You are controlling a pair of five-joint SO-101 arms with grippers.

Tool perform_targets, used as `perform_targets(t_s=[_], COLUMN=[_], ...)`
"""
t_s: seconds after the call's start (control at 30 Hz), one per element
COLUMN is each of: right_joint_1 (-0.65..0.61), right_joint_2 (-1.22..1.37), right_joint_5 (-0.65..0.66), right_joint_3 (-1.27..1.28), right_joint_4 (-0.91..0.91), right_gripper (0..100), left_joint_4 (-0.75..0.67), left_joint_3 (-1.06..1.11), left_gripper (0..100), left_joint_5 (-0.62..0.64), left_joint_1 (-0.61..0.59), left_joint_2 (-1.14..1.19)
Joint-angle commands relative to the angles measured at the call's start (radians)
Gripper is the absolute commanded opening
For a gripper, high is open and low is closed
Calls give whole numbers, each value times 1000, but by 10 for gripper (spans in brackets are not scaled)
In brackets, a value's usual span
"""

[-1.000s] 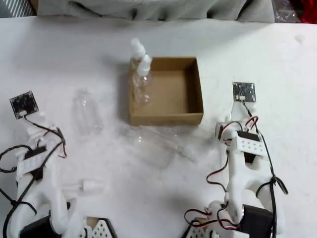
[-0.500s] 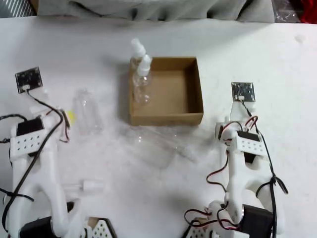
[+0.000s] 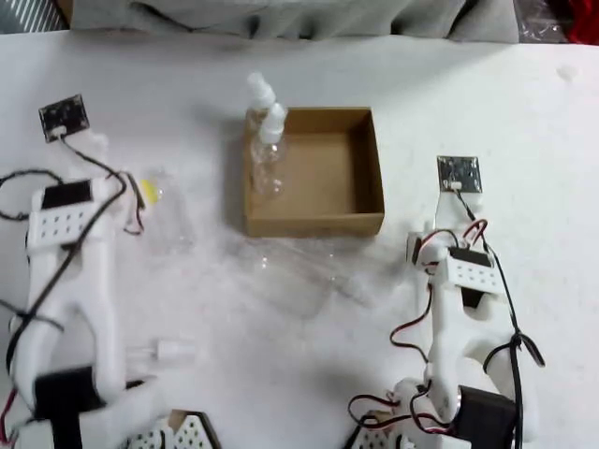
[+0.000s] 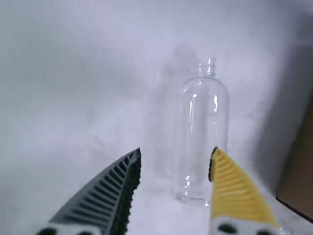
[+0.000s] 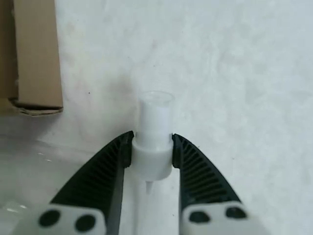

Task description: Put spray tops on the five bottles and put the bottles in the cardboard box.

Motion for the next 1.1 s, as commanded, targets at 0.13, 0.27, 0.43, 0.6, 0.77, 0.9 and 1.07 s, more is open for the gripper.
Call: perform_targets(t_s=[0.13,0.27,0.43,0.6,0.77,0.9,1.07], right_joint_1=[-1,-1,-1,-1,-2,-4,-18], right_joint_2=[1,1,1,1,1,1,2], right_joint_5=[15,15,15,15,15,31,55], right_joint_3=[-38,-38,-38,-38,-38,-38,-38], right_joint_4=[10,7,4,4,2,2,2], right_gripper=[15,15,15,15,15,15,15], left_joint_4=[21,21,23,23,23,21,21], left_joint_3=[-281,-377,-454,-522,-529,-526,-528], left_gripper=[218,219,219,219,219,219,219], left_joint_5=[18,18,18,20,23,23,20], left_joint_1=[42,56,58,53,58,59,59], left_joint_2=[265,380,469,550,595,599,648])
